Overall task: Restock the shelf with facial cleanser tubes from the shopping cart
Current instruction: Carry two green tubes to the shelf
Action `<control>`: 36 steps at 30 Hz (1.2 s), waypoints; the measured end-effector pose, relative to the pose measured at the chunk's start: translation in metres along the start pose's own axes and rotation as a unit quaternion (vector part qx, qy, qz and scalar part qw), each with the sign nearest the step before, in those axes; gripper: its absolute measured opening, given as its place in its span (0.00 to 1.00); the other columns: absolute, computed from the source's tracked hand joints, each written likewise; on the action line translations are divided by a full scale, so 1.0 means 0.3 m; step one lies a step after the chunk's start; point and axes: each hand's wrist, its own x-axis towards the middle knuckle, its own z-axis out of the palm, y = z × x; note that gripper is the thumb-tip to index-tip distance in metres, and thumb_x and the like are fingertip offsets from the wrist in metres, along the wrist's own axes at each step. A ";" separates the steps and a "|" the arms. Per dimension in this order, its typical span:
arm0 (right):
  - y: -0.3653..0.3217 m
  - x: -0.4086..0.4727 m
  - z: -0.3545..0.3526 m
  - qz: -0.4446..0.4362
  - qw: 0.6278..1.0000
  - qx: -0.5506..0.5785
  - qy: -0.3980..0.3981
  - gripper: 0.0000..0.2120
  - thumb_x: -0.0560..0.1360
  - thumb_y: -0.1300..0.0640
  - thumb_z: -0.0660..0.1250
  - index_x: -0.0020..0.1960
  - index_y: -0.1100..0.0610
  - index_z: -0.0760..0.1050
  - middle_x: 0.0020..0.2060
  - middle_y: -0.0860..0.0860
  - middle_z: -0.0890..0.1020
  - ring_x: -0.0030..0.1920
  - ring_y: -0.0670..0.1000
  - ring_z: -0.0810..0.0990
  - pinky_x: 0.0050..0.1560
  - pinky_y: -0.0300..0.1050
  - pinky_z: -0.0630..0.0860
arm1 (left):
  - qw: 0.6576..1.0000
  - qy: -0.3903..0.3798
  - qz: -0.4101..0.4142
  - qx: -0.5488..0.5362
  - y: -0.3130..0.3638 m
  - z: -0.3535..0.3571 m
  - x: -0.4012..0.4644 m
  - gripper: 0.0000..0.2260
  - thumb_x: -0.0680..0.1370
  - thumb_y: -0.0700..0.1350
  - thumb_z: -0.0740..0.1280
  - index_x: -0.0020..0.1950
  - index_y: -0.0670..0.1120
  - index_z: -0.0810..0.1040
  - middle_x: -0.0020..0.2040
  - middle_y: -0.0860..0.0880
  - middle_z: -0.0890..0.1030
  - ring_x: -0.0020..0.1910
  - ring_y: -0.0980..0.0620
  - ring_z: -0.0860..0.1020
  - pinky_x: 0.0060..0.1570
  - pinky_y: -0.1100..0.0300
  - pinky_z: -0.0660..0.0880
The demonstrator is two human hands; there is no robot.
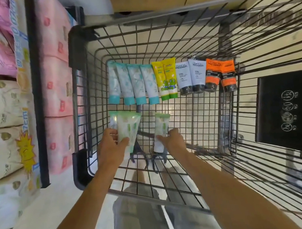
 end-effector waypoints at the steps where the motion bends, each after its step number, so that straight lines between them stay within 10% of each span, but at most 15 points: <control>1: -0.002 0.002 0.017 -0.001 1.000 0.012 0.008 0.22 0.78 0.51 0.72 0.63 0.61 0.69 0.53 0.55 0.80 0.45 0.53 0.77 0.33 0.42 0.70 | 1.000 0.003 -0.001 -0.002 -0.003 0.000 0.000 0.16 0.77 0.45 0.74 0.59 0.49 0.70 0.55 0.50 0.80 0.52 0.47 0.81 0.43 0.57 0.77; 14: 0.050 -0.145 -0.184 -0.042 0.983 0.177 -0.026 0.22 0.71 0.57 0.80 0.60 0.61 0.76 0.52 0.56 0.85 0.50 0.57 0.86 0.51 0.60 0.84 | 0.991 0.005 0.022 -0.133 0.118 -0.052 -0.124 0.16 0.77 0.42 0.75 0.62 0.47 0.76 0.53 0.53 0.80 0.45 0.61 0.80 0.36 0.67 0.75; 19: -0.015 -0.347 -0.310 -0.096 0.975 0.198 -0.026 0.24 0.70 0.54 0.81 0.60 0.61 0.75 0.52 0.56 0.84 0.49 0.57 0.85 0.47 0.63 0.84 | 0.970 0.024 0.061 -0.234 0.183 -0.125 -0.294 0.15 0.76 0.39 0.75 0.62 0.45 0.79 0.52 0.51 0.83 0.51 0.50 0.83 0.43 0.67 0.78; 24: -0.084 -0.584 -0.354 -0.190 0.968 0.159 -0.031 0.19 0.72 0.56 0.80 0.58 0.60 0.76 0.50 0.54 0.84 0.46 0.53 0.85 0.40 0.48 0.83 | 0.943 0.061 0.070 -0.321 0.186 -0.217 -0.506 0.15 0.75 0.39 0.76 0.61 0.46 0.82 0.54 0.47 0.86 0.52 0.48 0.85 0.51 0.55 0.82; 30: -0.146 -0.836 -0.308 -0.278 0.955 0.068 -0.080 0.16 0.72 0.56 0.80 0.53 0.62 0.78 0.42 0.53 0.84 0.38 0.47 0.84 0.39 0.42 0.81 | 0.929 0.107 0.083 -0.344 0.114 -0.329 -0.792 0.06 0.79 0.32 0.69 0.47 0.41 0.76 0.29 0.59 0.80 0.30 0.65 0.77 0.34 0.71 0.71; 36: -0.077 -1.071 -0.148 -0.347 0.927 -0.015 -0.142 0.15 0.74 0.61 0.77 0.37 0.55 0.71 0.25 0.43 0.74 0.24 0.39 0.72 0.29 0.33 0.71 | 0.882 0.220 0.027 -0.417 -0.209 -0.328 -1.081 0.10 0.75 0.40 0.76 0.54 0.50 0.83 0.44 0.57 0.87 0.45 0.56 0.86 0.45 0.63 0.80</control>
